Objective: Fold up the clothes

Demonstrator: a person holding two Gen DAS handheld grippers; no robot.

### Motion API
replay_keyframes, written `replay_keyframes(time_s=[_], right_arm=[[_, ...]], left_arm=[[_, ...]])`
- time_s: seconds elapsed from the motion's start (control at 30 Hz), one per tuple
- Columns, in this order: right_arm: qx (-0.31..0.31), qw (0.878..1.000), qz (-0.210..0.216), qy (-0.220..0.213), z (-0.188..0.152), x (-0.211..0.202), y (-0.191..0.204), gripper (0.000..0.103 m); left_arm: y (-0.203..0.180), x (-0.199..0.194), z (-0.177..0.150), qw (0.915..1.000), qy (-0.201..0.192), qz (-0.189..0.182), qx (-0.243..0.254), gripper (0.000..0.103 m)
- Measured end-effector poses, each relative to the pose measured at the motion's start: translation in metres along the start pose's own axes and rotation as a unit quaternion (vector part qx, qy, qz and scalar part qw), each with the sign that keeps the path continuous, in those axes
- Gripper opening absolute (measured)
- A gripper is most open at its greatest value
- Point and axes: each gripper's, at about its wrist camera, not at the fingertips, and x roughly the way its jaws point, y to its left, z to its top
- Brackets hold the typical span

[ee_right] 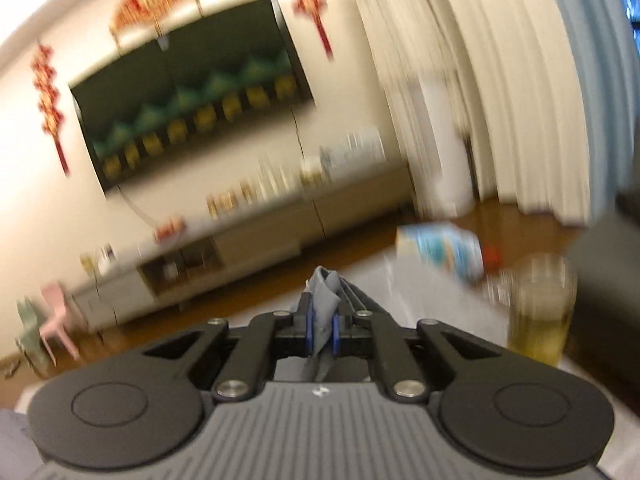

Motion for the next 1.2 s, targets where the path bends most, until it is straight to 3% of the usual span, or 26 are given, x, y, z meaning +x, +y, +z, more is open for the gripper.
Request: replay_keyframes(time_s=[0.1, 0.17, 0.2, 0.27, 0.37, 0.4, 0.43, 0.5, 0.57, 0.67, 0.73, 0.8, 0.93, 1.0, 1.07, 1.17, 1.2], right_arm=[[0.012, 1.000, 0.008, -0.022, 0.002, -0.016, -0.017, 0.008], [0.014, 1.000, 0.004, 0.002, -0.016, -0.021, -0.034, 0.008], [0.014, 1.000, -0.001, 0.023, -0.029, -0.021, -0.043, 0.008], [0.013, 0.997, -0.013, 0.073, -0.056, -0.019, -0.058, 0.009], [0.016, 0.982, -0.055, 0.180, -0.116, 0.011, -0.084, 0.012], [0.017, 0.975, -0.076, 0.208, -0.132, 0.020, -0.092, 0.019], [0.016, 0.971, -0.100, 0.216, -0.140, 0.022, -0.097, 0.026], [0.014, 0.971, -0.136, 0.198, -0.142, 0.013, -0.101, 0.027], [0.001, 0.978, -0.144, 0.148, -0.129, -0.006, -0.091, 0.038], [-0.083, 0.984, -0.120, 0.098, -0.115, -0.021, -0.051, 0.039], [-0.127, 0.982, -0.074, 0.120, -0.119, -0.012, -0.028, 0.037], [-0.155, 0.972, -0.036, 0.175, -0.133, 0.009, -0.014, 0.035], [-0.187, 0.944, -0.085, 0.258, -0.158, 0.045, -0.027, 0.027], [-0.188, 0.938, -0.124, 0.264, -0.160, 0.049, -0.040, 0.027], [-0.196, 0.937, -0.150, 0.247, -0.152, 0.041, -0.040, 0.029], [-0.213, 0.946, -0.115, 0.216, -0.142, 0.027, -0.021, 0.029], [-0.209, 0.949, -0.095, 0.217, -0.141, 0.026, -0.014, 0.034]], left_arm=[[0.009, -0.037, -0.002, 0.9996, -0.023, -0.019, -0.004, 0.000], [0.036, -0.061, -0.023, 0.9998, -0.012, -0.005, -0.014, 0.000], [0.053, -0.068, -0.039, 0.9997, 0.005, 0.012, -0.022, 0.000], [0.096, -0.066, -0.080, 0.9940, 0.075, 0.070, -0.038, 0.000], [0.148, -0.061, -0.137, 0.9704, 0.175, 0.157, -0.056, 0.000], [0.158, -0.060, -0.152, 0.9612, 0.200, 0.181, -0.056, 0.000], [0.160, -0.067, -0.159, 0.9603, 0.202, 0.186, -0.048, 0.003], [0.158, -0.085, -0.158, 0.9650, 0.183, 0.181, -0.048, 0.016], [0.152, -0.098, -0.150, 0.9704, 0.162, 0.173, -0.048, 0.024], [0.151, -0.102, -0.145, 0.9714, 0.154, 0.177, -0.037, 0.029], [0.160, -0.100, -0.147, 0.9687, 0.157, 0.189, -0.038, 0.029], [0.178, -0.100, -0.155, 0.9644, 0.159, 0.206, -0.049, 0.032], [0.202, -0.123, -0.166, 0.9664, 0.131, 0.205, -0.084, 0.035], [0.206, -0.141, -0.163, 0.9684, 0.112, 0.203, -0.092, 0.042], [0.205, -0.156, -0.154, 0.9730, 0.085, 0.194, -0.093, 0.042], [0.200, -0.164, -0.146, 0.9796, 0.066, 0.162, -0.099, 0.046], [0.198, -0.161, -0.145, 0.9811, 0.069, 0.151, -0.100, 0.048]])
